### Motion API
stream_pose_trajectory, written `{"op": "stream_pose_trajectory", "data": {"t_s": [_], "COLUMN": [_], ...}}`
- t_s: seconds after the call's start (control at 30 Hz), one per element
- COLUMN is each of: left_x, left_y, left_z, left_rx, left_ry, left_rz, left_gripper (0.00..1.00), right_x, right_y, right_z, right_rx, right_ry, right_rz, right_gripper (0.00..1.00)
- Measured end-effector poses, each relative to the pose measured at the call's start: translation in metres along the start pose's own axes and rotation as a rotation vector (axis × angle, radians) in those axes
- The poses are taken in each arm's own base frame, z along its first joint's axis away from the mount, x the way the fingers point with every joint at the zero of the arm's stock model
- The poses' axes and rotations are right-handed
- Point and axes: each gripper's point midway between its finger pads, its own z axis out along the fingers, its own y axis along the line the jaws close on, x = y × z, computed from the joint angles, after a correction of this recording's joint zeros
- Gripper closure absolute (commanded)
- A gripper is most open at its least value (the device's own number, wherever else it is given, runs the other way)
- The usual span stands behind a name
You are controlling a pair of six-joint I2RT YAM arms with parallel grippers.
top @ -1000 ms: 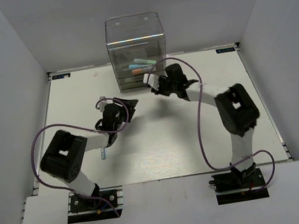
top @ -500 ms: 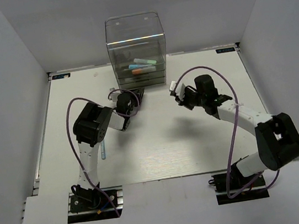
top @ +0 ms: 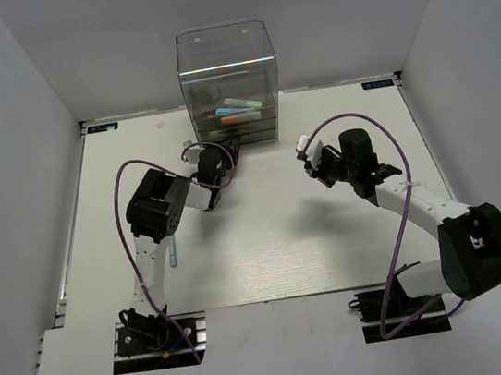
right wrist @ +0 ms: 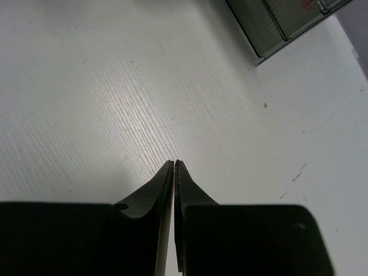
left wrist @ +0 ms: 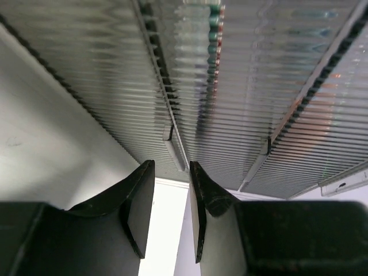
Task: Sort the stationery into containers
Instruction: Open the drawer in the storage box.
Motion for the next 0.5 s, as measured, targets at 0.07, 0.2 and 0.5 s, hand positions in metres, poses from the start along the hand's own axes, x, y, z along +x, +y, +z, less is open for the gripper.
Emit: {"op": "stream_pose_trajectory", "data": {"t_s": [0.07,0.2,0.5], "left_x": [0.0,0.0,0.001], "left_y": [-0.001,0.004,0.004], "left_z": [0.003,0.01,0.018], "left_rx": [0.002,-0.005,-0.01], "left_ry": [-0.004,-0.015,-0.023], "left_rz": [-0.001,0.001,0.001], "left_gripper": [0.59,0.59,0.64], "right_x": [0.001,0.002,0.004], "right_y": [-0.001,-0.002,-0.004], "right_z": [0.0,-0.001,-0.002], "right_rx": [0.002,0.006,0.012], "right_ry": [0.002,0.003,0.006], "right_rz": [0.003,0.008,0.016], "right_gripper": [0.91,0.91,0.91]}}
